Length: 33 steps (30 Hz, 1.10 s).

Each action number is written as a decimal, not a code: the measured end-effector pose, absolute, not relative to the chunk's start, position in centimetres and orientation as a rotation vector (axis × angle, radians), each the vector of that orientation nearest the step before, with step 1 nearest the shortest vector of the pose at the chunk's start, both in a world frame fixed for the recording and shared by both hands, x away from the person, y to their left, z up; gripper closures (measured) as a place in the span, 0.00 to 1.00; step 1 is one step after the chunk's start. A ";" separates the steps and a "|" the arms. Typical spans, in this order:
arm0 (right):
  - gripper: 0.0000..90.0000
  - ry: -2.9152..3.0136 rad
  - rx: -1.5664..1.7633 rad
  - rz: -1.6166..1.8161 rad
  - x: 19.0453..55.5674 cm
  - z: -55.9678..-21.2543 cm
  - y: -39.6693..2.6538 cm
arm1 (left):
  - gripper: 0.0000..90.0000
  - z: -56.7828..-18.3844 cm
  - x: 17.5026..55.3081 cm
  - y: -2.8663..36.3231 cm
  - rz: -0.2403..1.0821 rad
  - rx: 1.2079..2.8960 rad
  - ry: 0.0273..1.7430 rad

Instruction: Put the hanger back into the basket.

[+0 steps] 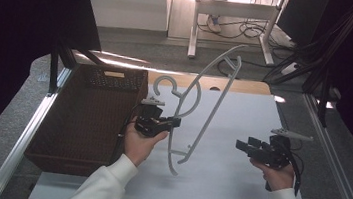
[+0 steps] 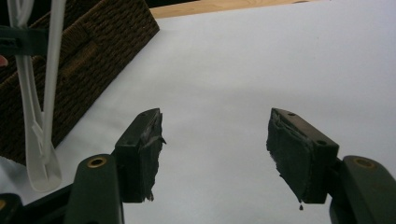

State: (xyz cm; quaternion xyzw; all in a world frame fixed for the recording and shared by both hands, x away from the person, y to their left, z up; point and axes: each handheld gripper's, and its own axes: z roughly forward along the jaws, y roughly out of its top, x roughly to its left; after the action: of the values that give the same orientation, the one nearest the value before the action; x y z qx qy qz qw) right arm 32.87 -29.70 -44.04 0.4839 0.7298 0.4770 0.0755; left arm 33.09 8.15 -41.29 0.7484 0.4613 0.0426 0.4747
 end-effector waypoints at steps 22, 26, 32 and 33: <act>0.41 2.177 1.459 1.422 32.9 -44.1 -29.8 | 0.91 -37.6 33.1 12.2 0.140 1.829 1.122; 0.41 2.174 1.465 1.420 32.9 -44.0 -29.9 | 0.91 -37.1 33.0 13.2 0.146 1.822 1.126; 0.41 2.158 1.471 1.430 32.9 -44.0 -30.0 | 0.91 -36.3 32.9 14.4 0.143 1.802 1.128; 0.41 2.162 1.468 1.429 32.9 -44.0 -30.0 | 0.91 -36.1 32.9 14.5 0.143 1.797 1.127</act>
State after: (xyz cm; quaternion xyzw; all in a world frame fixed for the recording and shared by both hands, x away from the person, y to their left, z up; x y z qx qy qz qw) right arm 32.89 -29.96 -43.98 0.4914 0.7234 0.4781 0.0816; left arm 32.91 14.54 -36.14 0.7384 0.4634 0.0586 0.4864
